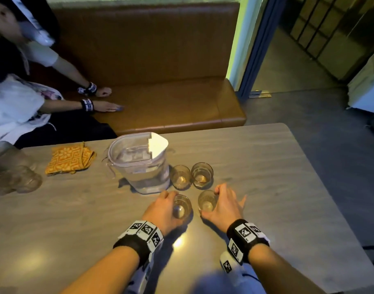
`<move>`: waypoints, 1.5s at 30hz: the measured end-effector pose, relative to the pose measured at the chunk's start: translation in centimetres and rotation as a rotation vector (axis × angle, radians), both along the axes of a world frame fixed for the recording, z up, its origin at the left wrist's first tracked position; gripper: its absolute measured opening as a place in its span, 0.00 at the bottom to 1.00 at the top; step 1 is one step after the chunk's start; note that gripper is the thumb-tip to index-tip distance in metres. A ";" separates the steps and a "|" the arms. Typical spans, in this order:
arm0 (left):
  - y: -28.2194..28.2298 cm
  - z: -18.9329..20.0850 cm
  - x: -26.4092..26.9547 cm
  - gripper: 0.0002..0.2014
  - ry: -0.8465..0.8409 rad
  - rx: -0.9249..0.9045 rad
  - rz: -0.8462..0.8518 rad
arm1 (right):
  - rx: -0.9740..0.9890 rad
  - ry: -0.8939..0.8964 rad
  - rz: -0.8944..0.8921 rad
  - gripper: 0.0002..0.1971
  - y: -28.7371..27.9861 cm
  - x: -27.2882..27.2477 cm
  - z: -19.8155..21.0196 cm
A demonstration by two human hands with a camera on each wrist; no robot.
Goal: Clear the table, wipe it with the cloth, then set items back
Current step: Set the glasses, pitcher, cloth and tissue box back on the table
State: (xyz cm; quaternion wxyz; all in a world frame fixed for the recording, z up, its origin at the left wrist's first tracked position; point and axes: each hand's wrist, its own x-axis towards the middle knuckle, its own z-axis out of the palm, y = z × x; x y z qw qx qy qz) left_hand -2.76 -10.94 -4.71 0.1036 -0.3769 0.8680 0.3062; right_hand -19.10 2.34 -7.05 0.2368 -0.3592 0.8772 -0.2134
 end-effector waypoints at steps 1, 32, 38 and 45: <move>0.0 -0.7 -0.2 0.41 -0.005 0.006 0.020 | -0.009 0.002 0.004 0.32 0.2 0.0 -0.2; -0.6 -3.6 -0.1 0.29 0.142 -0.006 0.120 | -0.260 0.058 0.014 0.39 1.2 -2.1 -3.7; -1.0 -3.7 -0.3 0.31 0.128 0.002 0.109 | -0.267 0.094 0.062 0.37 1.4 -2.4 -3.5; -1.6 -0.1 3.1 0.24 0.243 -0.089 0.044 | -0.563 -0.088 0.404 0.10 -0.7 2.5 1.2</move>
